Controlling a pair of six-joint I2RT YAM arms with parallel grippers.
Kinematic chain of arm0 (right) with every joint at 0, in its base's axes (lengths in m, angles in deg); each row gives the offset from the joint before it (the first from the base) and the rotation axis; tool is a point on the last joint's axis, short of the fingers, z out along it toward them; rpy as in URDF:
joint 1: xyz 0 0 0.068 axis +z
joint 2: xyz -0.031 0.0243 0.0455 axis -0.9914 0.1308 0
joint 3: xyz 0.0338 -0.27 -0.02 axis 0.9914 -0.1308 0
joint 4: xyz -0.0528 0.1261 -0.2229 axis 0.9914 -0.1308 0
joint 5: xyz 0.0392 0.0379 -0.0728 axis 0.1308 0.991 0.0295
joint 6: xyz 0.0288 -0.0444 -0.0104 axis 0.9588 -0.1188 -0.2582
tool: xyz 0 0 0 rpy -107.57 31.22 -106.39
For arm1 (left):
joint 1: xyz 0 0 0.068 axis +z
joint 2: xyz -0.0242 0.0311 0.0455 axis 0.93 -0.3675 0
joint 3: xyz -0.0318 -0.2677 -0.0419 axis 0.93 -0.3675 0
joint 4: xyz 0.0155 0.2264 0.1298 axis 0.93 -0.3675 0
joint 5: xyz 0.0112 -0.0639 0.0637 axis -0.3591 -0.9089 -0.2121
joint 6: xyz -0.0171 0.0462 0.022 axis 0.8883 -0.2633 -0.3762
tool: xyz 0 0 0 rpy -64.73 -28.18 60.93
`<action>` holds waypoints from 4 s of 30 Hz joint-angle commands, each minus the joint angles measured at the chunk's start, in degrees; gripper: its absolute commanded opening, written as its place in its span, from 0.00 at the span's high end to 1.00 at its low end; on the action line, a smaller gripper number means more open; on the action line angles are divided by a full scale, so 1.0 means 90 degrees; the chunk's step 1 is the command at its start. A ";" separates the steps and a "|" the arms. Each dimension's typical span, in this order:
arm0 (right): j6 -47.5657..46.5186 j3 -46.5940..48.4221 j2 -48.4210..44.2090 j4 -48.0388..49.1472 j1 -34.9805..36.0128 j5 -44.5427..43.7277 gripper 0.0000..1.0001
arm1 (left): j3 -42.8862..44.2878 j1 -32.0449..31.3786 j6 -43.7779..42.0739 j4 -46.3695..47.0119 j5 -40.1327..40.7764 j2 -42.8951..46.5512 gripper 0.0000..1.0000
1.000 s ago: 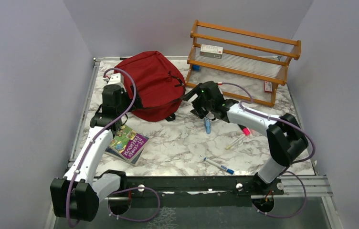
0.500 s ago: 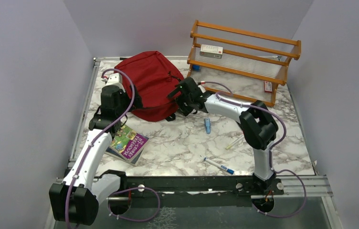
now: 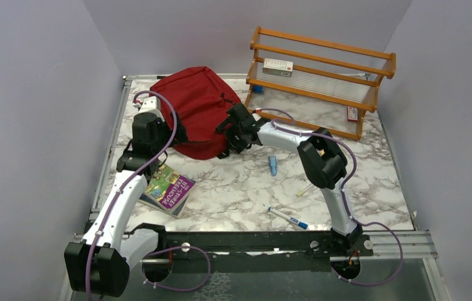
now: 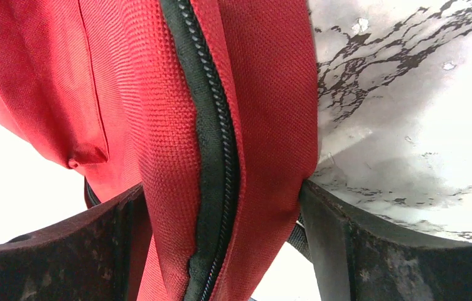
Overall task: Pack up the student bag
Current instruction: Move the student bag to the center of the board.
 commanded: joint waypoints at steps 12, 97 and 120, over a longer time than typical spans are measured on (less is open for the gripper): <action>-0.1896 -0.0200 -0.0282 0.0670 0.0070 -0.0348 0.73 | -0.0010 0.0042 0.0030 0.0075 -0.0052 0.0066 0.01; -0.5598 -0.5314 -0.4449 0.3714 0.0017 0.2947 0.97 | 0.2019 -0.1608 -0.2095 -0.0031 -0.1424 -0.4065 0.20; -0.5976 -0.5024 -0.6116 0.0113 0.0012 -0.0558 0.35 | 0.2205 -0.2022 -0.1968 -0.0695 -0.0277 -0.4487 0.44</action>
